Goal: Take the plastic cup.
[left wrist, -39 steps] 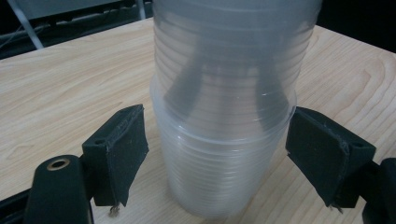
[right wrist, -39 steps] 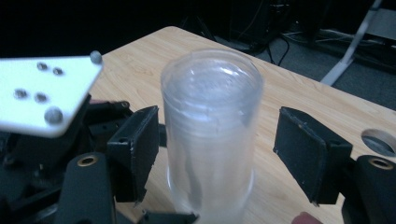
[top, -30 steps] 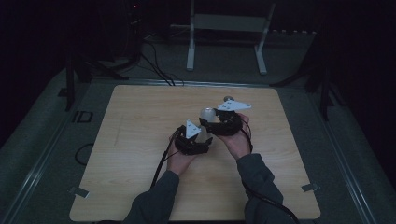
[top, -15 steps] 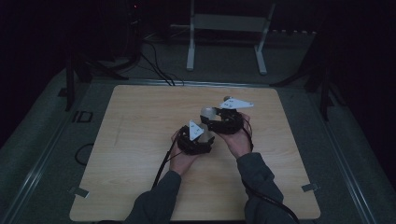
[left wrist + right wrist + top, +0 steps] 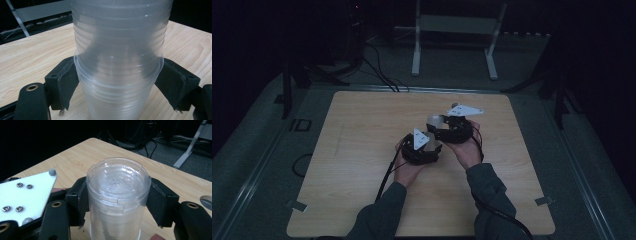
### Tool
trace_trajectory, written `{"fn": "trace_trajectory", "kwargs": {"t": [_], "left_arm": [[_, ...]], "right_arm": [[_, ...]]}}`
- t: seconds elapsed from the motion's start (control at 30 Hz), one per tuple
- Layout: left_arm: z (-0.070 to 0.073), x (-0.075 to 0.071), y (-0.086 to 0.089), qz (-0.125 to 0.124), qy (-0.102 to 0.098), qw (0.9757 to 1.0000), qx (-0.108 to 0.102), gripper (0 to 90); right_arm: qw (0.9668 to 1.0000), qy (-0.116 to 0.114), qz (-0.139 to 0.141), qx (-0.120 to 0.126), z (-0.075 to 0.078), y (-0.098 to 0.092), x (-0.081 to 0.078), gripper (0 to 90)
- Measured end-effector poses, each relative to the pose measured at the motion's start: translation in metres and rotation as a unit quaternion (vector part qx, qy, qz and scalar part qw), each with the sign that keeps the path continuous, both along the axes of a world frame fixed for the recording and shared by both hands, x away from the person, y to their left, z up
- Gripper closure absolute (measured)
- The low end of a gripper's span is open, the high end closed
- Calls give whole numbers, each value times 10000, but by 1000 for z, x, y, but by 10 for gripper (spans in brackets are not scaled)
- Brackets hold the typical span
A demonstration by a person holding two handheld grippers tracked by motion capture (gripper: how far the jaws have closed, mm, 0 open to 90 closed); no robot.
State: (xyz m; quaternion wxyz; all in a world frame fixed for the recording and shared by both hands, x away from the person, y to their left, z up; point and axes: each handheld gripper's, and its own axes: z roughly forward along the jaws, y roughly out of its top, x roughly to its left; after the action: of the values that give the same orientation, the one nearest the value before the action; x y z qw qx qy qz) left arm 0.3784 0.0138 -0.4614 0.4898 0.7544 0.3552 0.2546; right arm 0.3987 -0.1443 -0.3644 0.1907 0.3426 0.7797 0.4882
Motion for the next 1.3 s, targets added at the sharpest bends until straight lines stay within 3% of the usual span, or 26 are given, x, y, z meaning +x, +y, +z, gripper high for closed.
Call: {"fn": "trace_trajectory", "kwargs": {"t": [0.13,0.43,0.63,0.83,0.93,1.03,1.3], "left_arm": [[0,0,0,-10,10,10000,6,212],[-2,1,0,-38,100,9999,48,210],[0,-1,2,-45,115,9999,-76,202],[0,0,4,-54,159,9998,-64,202],[3,-2,7,-63,158,9997,-178,186],[4,-4,12,-77,188,9996,-210,165],[10,-13,26,-141,167,9992,-327,162]], "right_arm": [[10000,-22,-4,47,2,-1,0,392],[9995,-211,-30,243,24,-4,-2,402],[9989,-320,-64,322,36,-5,-3,402],[9977,-445,-65,514,54,-9,-5,402],[9973,-505,-66,522,60,-10,-7,402],[9964,-628,-94,558,70,-19,-12,402],[9960,-679,-245,525,78,-37,-18,403]]}}
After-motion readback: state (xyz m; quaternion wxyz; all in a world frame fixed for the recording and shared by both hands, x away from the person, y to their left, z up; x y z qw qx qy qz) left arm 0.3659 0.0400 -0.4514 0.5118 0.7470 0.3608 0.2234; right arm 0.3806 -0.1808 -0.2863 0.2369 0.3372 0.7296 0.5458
